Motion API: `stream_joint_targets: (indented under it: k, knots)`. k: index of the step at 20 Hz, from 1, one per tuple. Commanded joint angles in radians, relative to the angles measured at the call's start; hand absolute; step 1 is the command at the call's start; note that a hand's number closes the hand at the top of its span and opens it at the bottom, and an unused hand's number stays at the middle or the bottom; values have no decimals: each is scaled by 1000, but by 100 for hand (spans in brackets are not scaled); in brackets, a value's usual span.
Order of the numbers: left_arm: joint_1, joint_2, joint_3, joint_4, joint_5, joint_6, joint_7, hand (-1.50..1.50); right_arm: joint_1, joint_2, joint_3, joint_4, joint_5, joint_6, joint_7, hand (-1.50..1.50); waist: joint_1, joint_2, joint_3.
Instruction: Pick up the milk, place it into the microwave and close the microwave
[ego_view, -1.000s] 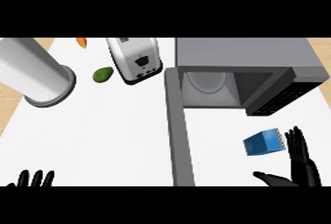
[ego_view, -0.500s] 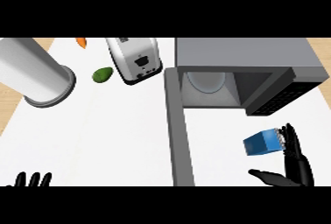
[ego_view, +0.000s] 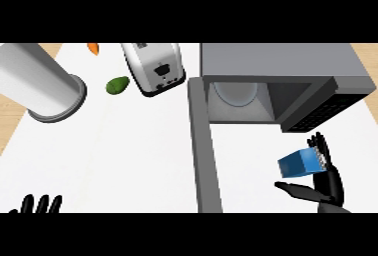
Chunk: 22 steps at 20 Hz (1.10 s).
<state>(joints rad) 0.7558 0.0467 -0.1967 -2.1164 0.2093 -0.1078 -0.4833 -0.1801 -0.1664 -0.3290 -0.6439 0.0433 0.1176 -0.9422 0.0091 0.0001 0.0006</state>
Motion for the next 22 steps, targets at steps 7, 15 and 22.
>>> stream_joint_targets:
  k: [7, 15, 22]
  knots:
    - [25, 26, 17, -15, 36, -34, -3, -150, -113, -13, -7, 102, 59, -221, -59, 150, 6, 1, 0]
    - [19, 68, 90, -15, 107, -74, -7, -150, -151, -18, -60, 165, -4, -196, -149, 150, 1, 1, 0]
    - [9, 60, 87, 73, 101, -102, -63, -150, -278, 52, -38, 257, 13, -216, -193, 150, 17, 5, 1]
